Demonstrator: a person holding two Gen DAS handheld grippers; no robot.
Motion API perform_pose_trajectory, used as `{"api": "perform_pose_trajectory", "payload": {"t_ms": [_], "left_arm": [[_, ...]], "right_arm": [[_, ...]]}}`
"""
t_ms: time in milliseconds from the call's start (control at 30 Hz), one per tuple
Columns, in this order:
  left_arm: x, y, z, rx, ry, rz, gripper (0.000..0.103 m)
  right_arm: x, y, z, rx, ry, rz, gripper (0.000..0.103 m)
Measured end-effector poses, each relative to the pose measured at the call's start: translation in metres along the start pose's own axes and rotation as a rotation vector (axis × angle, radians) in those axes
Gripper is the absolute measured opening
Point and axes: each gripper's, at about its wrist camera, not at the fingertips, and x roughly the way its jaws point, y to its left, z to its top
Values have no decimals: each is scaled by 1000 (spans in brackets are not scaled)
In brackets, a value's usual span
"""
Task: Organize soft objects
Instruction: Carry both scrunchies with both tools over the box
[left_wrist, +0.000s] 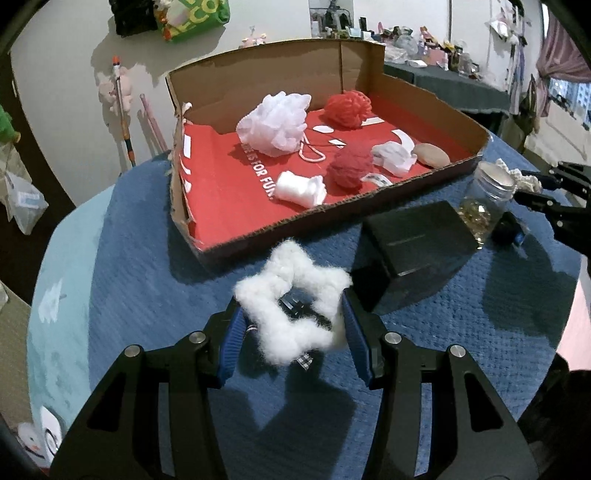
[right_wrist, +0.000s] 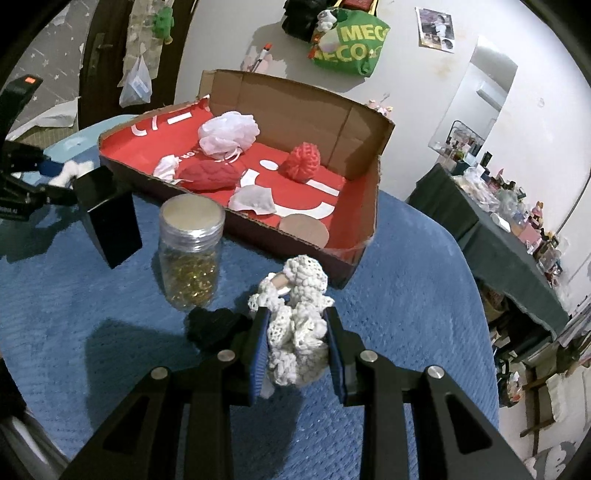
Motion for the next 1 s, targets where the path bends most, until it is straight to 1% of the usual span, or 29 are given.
{"api": "perform_pose_trajectory", "payload": {"t_ms": [267, 367, 567, 733, 867, 1000], "left_arm": [[-4, 7, 15, 68, 3, 0, 48], [-7, 7, 22, 91, -1, -10, 48], [-4, 6, 40, 121, -2, -40, 48], [2, 6, 58, 121, -2, -83, 48], [12, 3, 71, 110, 1, -127, 48], [24, -1, 86, 100, 11, -154, 48]], "right_arm": [[3, -5, 12, -18, 9, 19, 31], [4, -6, 18, -36, 4, 14, 31], [7, -7, 34, -59, -2, 34, 31], [13, -12, 51, -37, -10, 85, 31], [23, -16, 66, 7, -10, 156, 31], [37, -17, 80, 50, -1, 215, 31]]}}
